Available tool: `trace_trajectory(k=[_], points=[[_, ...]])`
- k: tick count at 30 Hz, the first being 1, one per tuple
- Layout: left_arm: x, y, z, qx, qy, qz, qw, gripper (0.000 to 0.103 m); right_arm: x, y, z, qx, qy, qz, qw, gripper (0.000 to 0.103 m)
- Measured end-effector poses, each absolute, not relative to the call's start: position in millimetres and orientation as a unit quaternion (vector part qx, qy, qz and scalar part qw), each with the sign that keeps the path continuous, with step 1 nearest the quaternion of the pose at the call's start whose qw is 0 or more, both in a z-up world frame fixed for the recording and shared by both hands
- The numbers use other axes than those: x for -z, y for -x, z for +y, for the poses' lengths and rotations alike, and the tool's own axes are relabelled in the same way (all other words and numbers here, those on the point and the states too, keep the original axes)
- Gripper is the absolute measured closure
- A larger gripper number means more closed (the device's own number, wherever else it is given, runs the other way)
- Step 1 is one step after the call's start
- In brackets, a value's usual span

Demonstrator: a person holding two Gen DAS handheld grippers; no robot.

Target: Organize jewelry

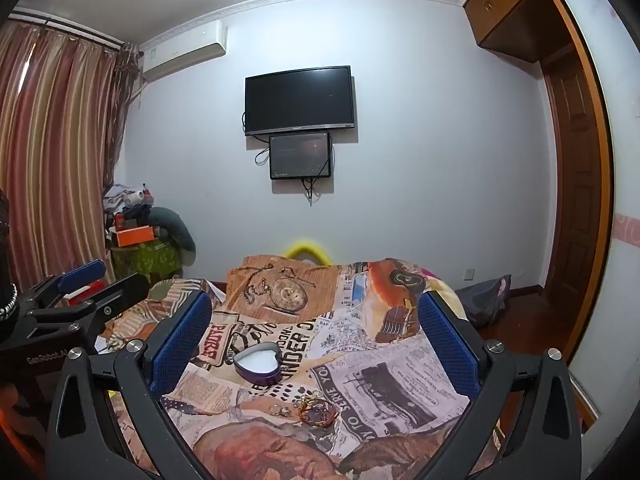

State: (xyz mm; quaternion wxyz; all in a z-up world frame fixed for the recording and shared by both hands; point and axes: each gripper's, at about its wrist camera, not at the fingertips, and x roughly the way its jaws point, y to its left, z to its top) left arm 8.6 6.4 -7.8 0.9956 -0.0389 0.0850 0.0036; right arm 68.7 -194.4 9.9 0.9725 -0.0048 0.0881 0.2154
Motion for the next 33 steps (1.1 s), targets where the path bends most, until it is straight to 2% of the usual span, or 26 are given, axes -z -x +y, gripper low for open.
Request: trace_trajectory(k=[33], points=[[15.4, -12.0, 6.4, -0.011, 0.038, 0.091, 0.995, 0.000, -6.7, -68.2, -193.2, -0.217, 0.001, 0.099, 0.971, 0.001]])
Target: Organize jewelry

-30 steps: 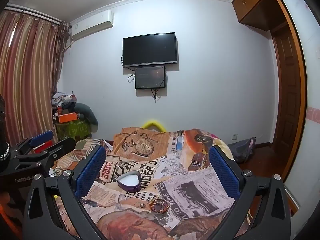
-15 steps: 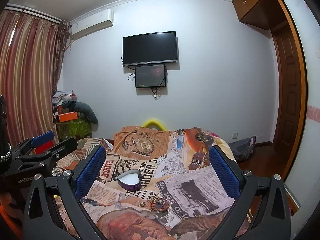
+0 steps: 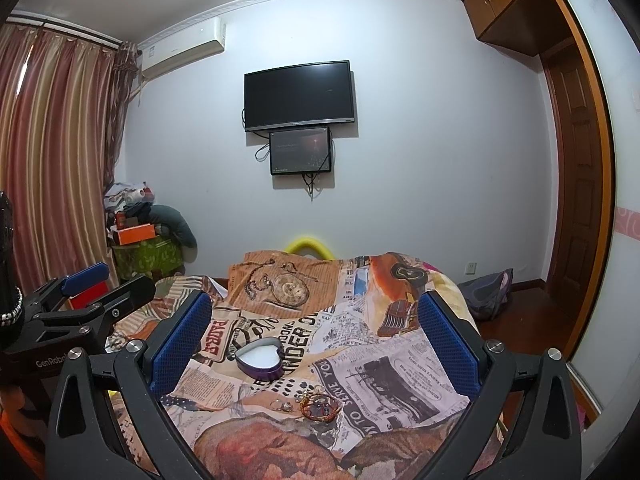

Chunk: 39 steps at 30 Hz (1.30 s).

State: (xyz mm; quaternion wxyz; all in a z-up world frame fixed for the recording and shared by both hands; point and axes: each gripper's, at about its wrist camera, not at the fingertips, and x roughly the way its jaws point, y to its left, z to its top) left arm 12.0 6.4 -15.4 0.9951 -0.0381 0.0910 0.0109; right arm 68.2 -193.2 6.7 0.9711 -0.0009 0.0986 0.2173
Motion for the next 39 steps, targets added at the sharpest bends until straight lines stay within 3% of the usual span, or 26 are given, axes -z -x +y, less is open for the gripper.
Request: trace_trajectory(k=[39], points=[[30, -34, 11, -0.021, 0.046, 0.111, 0.993, 0.000, 7, -90, -196, -0.210, 0.003, 0.135, 0.968, 0.001]])
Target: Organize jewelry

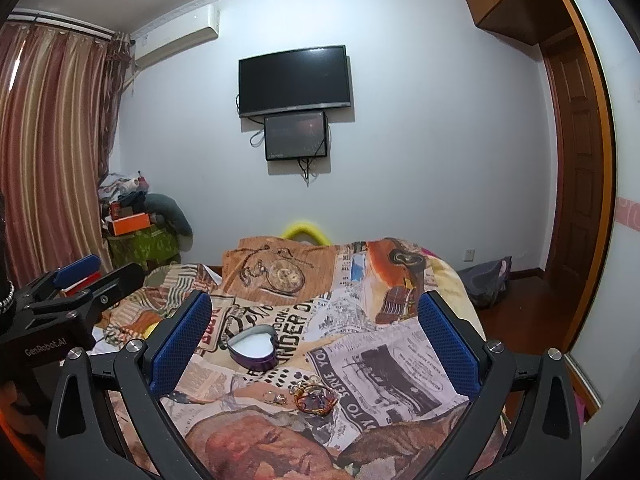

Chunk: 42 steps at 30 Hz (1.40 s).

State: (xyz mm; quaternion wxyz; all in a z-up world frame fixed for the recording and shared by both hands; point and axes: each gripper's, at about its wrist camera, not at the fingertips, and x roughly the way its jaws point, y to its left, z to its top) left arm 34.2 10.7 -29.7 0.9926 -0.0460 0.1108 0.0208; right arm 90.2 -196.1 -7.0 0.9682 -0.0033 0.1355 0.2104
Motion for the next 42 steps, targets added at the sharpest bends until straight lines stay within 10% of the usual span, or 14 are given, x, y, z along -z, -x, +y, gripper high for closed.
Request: trace_trajectory(k=[24, 42], points=[[156, -150, 8, 0.012, 0.005, 0.333, 0.943, 0.000, 119, -187, -207, -0.187, 0.068, 0.347, 0.916, 0.005], [190, -179, -25, 0.165, 0.026, 0.430, 0.887, 0.063, 148, -204, -195, -0.314, 0.017, 0.442, 0.840, 0.064]])
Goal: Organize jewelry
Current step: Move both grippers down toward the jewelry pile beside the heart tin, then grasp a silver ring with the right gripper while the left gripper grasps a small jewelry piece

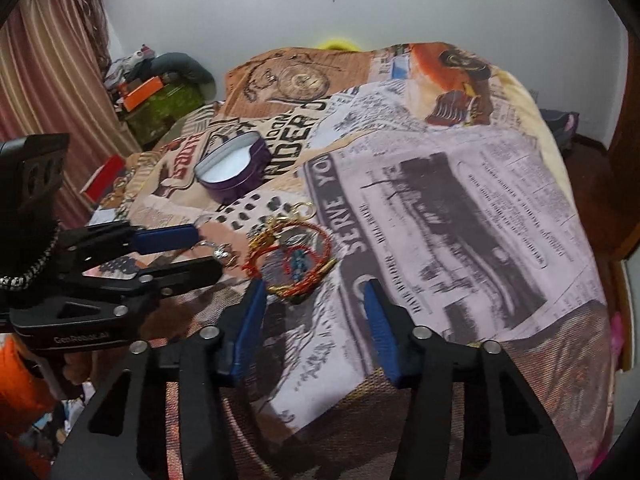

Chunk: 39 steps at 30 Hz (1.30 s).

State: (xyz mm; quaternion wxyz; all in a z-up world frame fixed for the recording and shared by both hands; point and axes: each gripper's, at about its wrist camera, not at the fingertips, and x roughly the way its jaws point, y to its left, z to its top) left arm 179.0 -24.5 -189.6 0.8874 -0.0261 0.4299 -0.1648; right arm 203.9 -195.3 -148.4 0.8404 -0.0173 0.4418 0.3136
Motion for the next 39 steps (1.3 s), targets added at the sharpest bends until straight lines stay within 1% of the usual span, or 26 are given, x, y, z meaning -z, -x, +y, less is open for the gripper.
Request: trace_trajectory(k=[1, 6, 8, 10, 11, 13, 14, 17, 18, 23, 24, 28, 30, 39], points=[[190, -180, -27, 0.170, 0.026, 0.432, 0.886, 0.065, 148, -206, -195, -0.314, 0.017, 0.442, 0.840, 0.065], [192, -188, -27, 0.172, 0.032, 0.432, 0.885, 0.068, 142, -211, -193, -0.325, 0.017, 0.438, 0.838, 0.067], [192, -189, -25, 0.172, 0.035, 0.431, 0.885, 0.071, 139, -213, -189, -0.329, 0.028, 0.434, 0.838, 0.067], [193, -191, -23, 0.175, 0.040, 0.433, 0.883, 0.077, 138, -215, -184, -0.335, 0.037, 0.432, 0.837, 0.069], [193, -191, -22, 0.177, 0.043, 0.433, 0.883, 0.078, 138, -217, -182, -0.337, 0.041, 0.432, 0.836, 0.070], [192, -189, -19, 0.180, 0.048, 0.432, 0.882, 0.079, 139, -220, -177, -0.340, 0.048, 0.432, 0.834, 0.075], [192, -187, -18, 0.181, 0.049, 0.431, 0.883, 0.079, 139, -222, -175, -0.341, 0.050, 0.433, 0.833, 0.076], [191, -185, -15, 0.182, 0.046, 0.427, 0.884, 0.087, 140, -226, -170, -0.348, 0.053, 0.436, 0.828, 0.078], [192, -185, -15, 0.183, 0.045, 0.427, 0.884, 0.092, 141, -229, -167, -0.348, 0.057, 0.438, 0.827, 0.078], [192, -184, -13, 0.185, 0.046, 0.417, 0.889, 0.093, 143, -234, -156, -0.346, 0.088, 0.438, 0.825, 0.078], [192, -184, -12, 0.184, 0.047, 0.415, 0.890, 0.102, 145, -236, -153, -0.345, 0.094, 0.439, 0.824, 0.078], [192, -185, -7, 0.180, 0.057, 0.410, 0.892, 0.101, 152, -239, -149, -0.345, 0.107, 0.447, 0.818, 0.079], [191, -186, -4, 0.179, 0.061, 0.408, 0.893, 0.101, 156, -241, -149, -0.345, 0.106, 0.453, 0.815, 0.083], [177, -184, 5, 0.166, 0.068, 0.389, 0.903, 0.101, 141, -238, -156, -0.342, 0.084, 0.439, 0.827, 0.083]])
